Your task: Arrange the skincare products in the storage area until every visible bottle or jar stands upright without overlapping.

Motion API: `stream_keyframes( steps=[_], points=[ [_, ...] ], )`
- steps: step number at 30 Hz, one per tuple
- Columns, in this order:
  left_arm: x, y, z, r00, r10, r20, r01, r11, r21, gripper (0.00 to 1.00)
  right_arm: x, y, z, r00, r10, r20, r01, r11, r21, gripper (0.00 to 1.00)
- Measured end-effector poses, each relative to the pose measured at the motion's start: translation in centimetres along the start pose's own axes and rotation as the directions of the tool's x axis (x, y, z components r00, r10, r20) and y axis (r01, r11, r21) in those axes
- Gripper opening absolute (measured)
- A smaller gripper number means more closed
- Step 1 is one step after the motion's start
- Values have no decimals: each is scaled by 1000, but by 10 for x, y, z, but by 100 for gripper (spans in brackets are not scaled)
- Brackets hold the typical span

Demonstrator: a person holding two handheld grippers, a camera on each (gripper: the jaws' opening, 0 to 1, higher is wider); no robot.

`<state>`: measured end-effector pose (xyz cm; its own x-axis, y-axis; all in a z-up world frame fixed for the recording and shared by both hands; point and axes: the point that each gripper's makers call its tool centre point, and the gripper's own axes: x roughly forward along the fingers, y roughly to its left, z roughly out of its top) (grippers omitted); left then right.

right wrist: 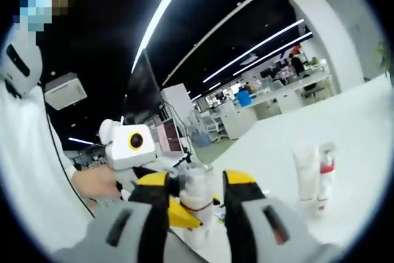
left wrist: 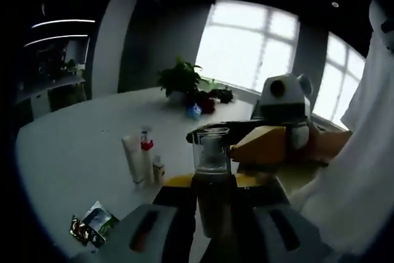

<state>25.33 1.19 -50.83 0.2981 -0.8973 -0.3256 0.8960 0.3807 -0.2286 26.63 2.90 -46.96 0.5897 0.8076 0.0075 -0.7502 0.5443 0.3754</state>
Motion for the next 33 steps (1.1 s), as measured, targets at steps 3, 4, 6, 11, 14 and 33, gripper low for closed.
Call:
stream_keyframes(
  steps=[3, 4, 6, 11, 14, 33],
  points=[
    [2, 1, 0, 1000, 1, -4, -1, 1000, 4, 18, 3, -2, -5, 1000, -11, -17, 11, 1000, 1, 29],
    [3, 1, 0, 1000, -2, -2, 2, 1000, 1, 18, 3, -3, -6, 1000, -11, -21, 11, 1000, -2, 24],
    [5, 2, 0, 1000, -2, -2, 2, 1000, 2, 18, 3, -7, -5, 999, -30, -15, 30, 1000, -9, 23],
    [8, 3, 2, 1000, -10, -1, 10, 1000, 6, 18, 1, -11, -3, 999, -39, 0, 39, 999, -10, 22],
    [10, 2, 4, 1000, -19, 3, 19, 1000, 19, 19, 0, -13, -1, 999, -38, 3, 38, 999, -18, 21],
    [30, 17, -9, 992, -32, -123, 56, 980, 192, 24, -2, -32, 1, 997, -66, -49, 56, 983, -177, 21]
  ],
)
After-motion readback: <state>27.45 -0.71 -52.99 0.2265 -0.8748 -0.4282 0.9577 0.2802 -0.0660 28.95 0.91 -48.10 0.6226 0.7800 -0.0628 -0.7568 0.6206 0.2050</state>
